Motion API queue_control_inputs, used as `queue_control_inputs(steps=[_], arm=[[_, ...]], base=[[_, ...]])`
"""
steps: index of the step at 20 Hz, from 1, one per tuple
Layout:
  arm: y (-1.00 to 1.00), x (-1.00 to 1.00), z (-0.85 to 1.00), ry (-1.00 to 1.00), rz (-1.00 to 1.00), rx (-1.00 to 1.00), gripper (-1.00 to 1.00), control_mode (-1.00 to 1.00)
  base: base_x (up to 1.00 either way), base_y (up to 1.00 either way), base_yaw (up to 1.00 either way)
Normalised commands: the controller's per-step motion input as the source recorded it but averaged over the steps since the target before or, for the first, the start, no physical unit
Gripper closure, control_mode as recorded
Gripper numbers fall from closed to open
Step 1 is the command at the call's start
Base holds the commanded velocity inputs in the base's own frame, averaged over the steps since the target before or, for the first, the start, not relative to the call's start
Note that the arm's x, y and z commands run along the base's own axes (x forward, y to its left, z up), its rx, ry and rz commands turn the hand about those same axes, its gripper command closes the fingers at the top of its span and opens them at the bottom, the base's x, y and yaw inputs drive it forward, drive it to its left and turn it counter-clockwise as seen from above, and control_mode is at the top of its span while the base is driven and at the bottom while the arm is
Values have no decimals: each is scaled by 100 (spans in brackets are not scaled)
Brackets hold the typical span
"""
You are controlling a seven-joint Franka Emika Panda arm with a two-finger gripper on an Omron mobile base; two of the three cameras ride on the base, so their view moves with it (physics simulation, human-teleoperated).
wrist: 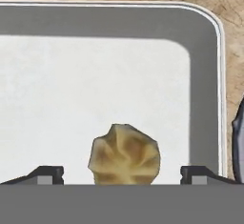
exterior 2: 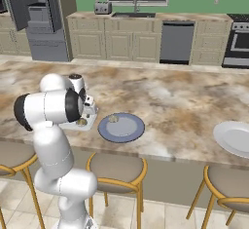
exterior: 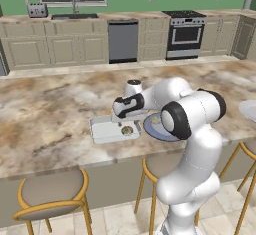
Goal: Place two dumplings into each of the tupperware containers and then place the containers in the fridge.
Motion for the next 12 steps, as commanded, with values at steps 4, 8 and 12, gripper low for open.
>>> queue_control_inputs(steps=[4, 8, 12], arm=[[-16, -32, 18, 0, -1, 0, -100, -100], [-26, -41, 21, -3, -10, 0, -100, -100], [-54, -7, 7, -5, -15, 0, -100, -100]], base=[[0, 0, 0], [0, 0, 0], [0, 0, 0]])
